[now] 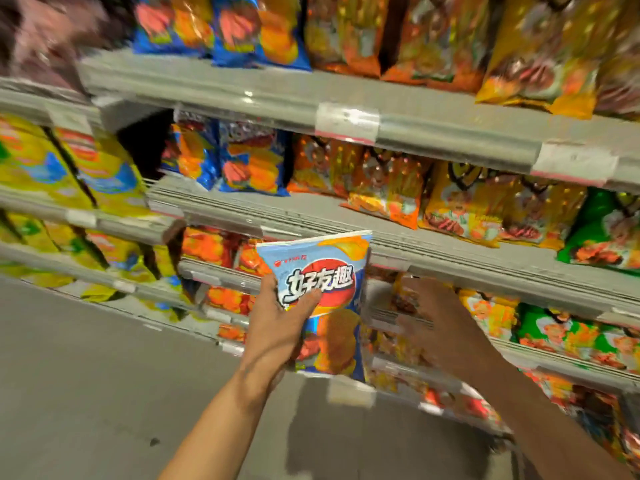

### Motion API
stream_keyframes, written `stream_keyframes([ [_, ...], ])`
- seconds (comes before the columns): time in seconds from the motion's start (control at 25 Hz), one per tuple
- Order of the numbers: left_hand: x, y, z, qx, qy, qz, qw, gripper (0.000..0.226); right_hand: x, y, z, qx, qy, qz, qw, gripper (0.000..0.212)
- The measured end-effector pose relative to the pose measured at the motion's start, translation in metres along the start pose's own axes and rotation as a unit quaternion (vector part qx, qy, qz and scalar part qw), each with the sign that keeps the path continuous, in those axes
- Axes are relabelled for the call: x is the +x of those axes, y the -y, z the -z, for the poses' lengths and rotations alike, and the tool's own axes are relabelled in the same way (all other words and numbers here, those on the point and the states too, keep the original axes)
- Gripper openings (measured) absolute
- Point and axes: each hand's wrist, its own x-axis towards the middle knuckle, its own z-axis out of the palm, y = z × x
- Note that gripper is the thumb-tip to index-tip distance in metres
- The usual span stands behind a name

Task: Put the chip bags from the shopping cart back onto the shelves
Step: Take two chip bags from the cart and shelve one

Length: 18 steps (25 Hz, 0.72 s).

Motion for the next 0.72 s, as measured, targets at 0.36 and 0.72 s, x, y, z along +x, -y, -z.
stream_keyframes([
  [0.36,0.042,-0.038,0.034,-0.017,0.018,-0.013,1.0,0.036,0.058,0.043,0.011,0.003,0.001,0.029,1.0,0.05],
  [0.72,0.179,-0.088,0.119,-0.009,-0.06,-0.021,0.998,0.031,0.192,0.119,-0.038,0.048,0.055,0.139,0.988,0.053],
])
